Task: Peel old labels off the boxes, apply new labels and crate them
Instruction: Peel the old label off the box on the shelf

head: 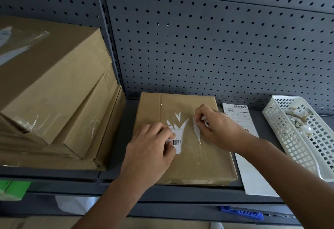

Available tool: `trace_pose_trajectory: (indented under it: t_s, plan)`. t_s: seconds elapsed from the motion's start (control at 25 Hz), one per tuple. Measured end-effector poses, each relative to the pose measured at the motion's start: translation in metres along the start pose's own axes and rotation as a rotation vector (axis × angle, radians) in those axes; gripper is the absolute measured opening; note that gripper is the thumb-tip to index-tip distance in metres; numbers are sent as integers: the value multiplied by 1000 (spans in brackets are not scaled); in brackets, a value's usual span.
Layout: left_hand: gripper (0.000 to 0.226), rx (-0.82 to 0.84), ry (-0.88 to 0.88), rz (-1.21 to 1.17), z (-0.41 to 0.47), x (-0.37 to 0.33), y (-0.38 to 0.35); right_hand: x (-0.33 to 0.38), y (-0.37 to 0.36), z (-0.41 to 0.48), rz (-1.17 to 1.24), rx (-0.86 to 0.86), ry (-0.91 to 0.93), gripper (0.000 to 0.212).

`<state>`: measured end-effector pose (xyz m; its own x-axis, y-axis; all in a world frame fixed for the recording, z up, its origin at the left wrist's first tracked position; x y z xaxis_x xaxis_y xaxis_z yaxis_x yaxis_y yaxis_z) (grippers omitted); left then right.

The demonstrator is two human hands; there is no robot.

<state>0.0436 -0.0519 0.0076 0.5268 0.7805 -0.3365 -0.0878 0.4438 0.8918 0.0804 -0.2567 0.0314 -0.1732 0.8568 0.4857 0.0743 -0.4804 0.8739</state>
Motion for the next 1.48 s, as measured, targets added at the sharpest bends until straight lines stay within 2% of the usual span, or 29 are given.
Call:
trace_pose_trajectory:
  t_s: [0.28,0.48,0.68,0.88,1.08,1.16,1.28,1.48]
  plan:
    - [15,6,-3,-13,-1,1,-1,-10,11,-34,93,12,-64,22]
    - [16,13,-2,-2,-1,1,0,-15,22,-43,210,-64,-141,16]
    - [18,13,4,-6,0,0,0,-4,14,-33,90,-138,-83,12]
    - [19,10,-16,-4,-3,2,1,-19,26,-32,404,-154,-364,12]
    - [13,37,-19,-8,-4,5,4,-99,80,-49,526,-465,-562,19]
    - [10,56,-21,14,-1,1,4,-143,107,-66,489,-564,-711,20]
    - [17,80,-65,38,8,-14,6,-191,132,-91,318,-599,-861,14]
    - [21,110,-218,-45,39,-56,-4,-215,141,-97,104,-541,-814,14]
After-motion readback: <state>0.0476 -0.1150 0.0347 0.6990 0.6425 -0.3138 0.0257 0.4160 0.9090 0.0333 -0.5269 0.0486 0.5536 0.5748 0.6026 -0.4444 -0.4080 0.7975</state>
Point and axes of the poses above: each hand's wrist, its own z-axis towards the middle knuckle, its own y-axis out of the back of the hand, x = y × z, the point moved 4 cm from there along z, towards the middle knuckle, and after that the axes turned 10 degrees about -y, right-handed, at the moved point
